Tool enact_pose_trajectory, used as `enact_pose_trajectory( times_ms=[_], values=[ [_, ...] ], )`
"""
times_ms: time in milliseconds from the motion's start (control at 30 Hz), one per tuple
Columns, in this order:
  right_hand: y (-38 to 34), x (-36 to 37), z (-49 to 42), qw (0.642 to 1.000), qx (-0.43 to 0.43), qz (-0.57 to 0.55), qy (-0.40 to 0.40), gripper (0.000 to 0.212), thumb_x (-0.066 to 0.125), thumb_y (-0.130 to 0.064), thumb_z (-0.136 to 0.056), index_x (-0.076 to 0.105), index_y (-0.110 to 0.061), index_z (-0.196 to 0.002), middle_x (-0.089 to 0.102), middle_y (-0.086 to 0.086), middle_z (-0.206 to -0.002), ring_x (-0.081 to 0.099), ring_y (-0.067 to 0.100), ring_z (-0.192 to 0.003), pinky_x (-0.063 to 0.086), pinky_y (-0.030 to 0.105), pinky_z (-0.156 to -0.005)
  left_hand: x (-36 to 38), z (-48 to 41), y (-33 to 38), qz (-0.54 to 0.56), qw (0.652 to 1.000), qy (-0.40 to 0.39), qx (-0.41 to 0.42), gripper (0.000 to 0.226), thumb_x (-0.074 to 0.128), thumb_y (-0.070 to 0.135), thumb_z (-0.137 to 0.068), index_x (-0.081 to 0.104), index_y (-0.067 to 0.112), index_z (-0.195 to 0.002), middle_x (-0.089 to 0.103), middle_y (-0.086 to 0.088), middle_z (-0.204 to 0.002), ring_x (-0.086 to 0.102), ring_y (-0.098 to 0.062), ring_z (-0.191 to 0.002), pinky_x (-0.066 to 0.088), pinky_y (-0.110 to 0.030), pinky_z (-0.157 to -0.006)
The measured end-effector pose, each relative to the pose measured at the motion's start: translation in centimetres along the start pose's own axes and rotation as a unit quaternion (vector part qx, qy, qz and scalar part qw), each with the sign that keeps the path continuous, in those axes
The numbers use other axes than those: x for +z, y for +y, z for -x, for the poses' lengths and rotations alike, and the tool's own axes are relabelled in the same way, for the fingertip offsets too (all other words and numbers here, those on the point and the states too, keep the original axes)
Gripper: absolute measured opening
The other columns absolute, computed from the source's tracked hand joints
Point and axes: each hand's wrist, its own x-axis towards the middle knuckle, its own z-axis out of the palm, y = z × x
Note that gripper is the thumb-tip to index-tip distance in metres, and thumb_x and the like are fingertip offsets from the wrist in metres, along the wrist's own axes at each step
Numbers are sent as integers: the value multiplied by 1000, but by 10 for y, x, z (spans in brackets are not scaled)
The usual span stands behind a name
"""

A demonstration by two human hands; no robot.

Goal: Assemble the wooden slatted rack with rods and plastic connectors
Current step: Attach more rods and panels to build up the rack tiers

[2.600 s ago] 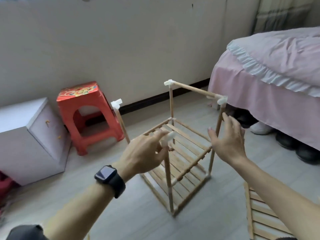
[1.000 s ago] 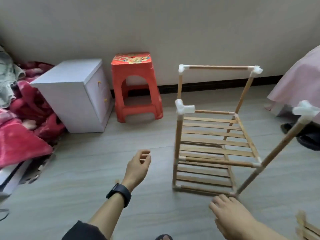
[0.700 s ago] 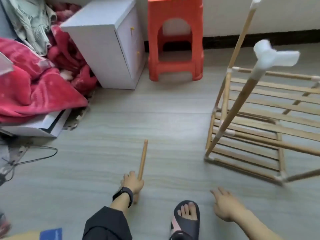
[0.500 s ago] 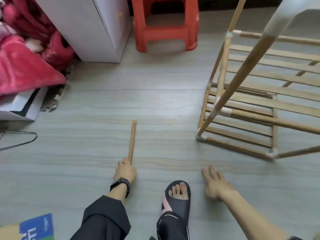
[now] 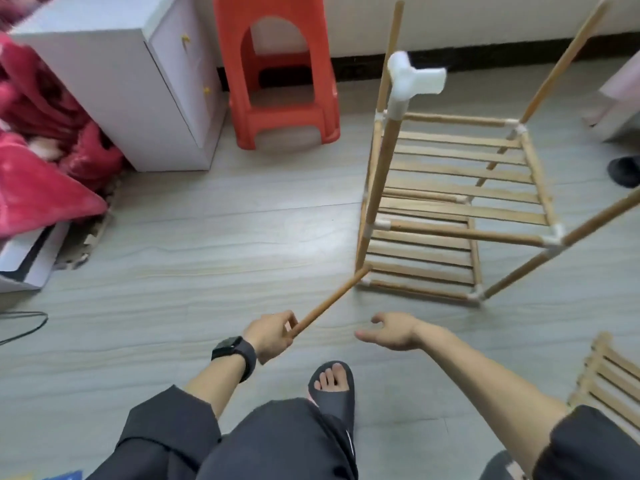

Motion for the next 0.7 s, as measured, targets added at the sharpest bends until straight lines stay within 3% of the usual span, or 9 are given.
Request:
enact_pose_trajectory(
  times_ms=[100, 200, 300, 400, 500, 600, 633, 700],
  values=[
    [-11, -37, 54, 994, -38, -101, -31, 101, 62, -76, -81, 27, -20, -157, 68, 5, -122, 67, 17, -101, 52, 39, -96, -39, 26, 46, -72, 990, 68, 96, 21, 55, 26, -99, 54, 36, -118, 63, 6, -112, 61, -20, -94, 52, -38, -82],
    [-13, -69, 109, 967, -121, -225, -8, 71, 63, -76, -81, 57, -30, -134, 70, 2, -103, 68, 16, -88, 56, 37, -90, -83, 59, 96, -92, 972, 124, 179, 23, 55, 30, -100, 52, 43, -118, 57, 13, -108, 58, -18, -95, 49, -37, -81],
    [-13, -90, 153, 886, -201, -382, 169, 35, 61, -57, -94, 65, -30, -116, 61, 4, -79, 63, 18, -72, 51, 32, -67, -124, 92, 148, -98, 942, 196, 255, 27, 58, 35, -99, 48, 48, -121, 55, 18, -106, 59, -14, -91, 49, -36, -77],
    [-12, -112, 195, 785, -255, -476, 303, 32, 62, -40, -99, 72, -10, -104, 57, 1, -60, 59, 16, -59, 51, 35, -63, -154, 124, 198, -117, 884, 284, 353, 33, 65, 39, -95, 53, 43, -125, 55, 18, -107, 62, -14, -90, 52, -36, -74],
    [-7, -138, 237, 730, -287, -499, 370, 36, 59, -35, -101, 70, -2, -98, 64, 3, -65, 63, 17, -59, 55, 29, -59, -184, 145, 237, -102, 786, 413, 448, 26, 62, 44, -96, 62, 36, -121, 60, 11, -106, 62, -11, -86, 57, -34, -66],
    [8, -158, 257, 654, -286, -528, 461, 36, 59, -37, -101, 70, -4, -94, 68, 3, -68, 64, 15, -56, 54, 25, -55, -211, 143, 264, 42, 714, 572, 403, 30, 60, 42, -95, 60, 30, -122, 57, 2, -116, 55, -17, -101, 51, -36, -79],
    [14, -162, 259, 626, -278, -547, 482, 37, 58, -39, -101, 71, -5, -93, 69, 3, -69, 63, 16, -57, 54, 26, -55, -217, 139, 271, 108, 711, 602, 346, 36, 60, 43, -94, 56, 28, -127, 55, -1, -123, 51, -18, -109, 46, -36, -87],
    [24, -168, 257, 575, -258, -595, 498, 38, 58, -41, -101, 70, -5, -94, 68, 4, -71, 62, 17, -58, 52, 28, -55, -223, 127, 280, 252, 747, 576, 216, 52, 58, 50, -95, 44, 24, -138, 46, -8, -138, 44, -23, -122, 41, -39, -96]
  ],
)
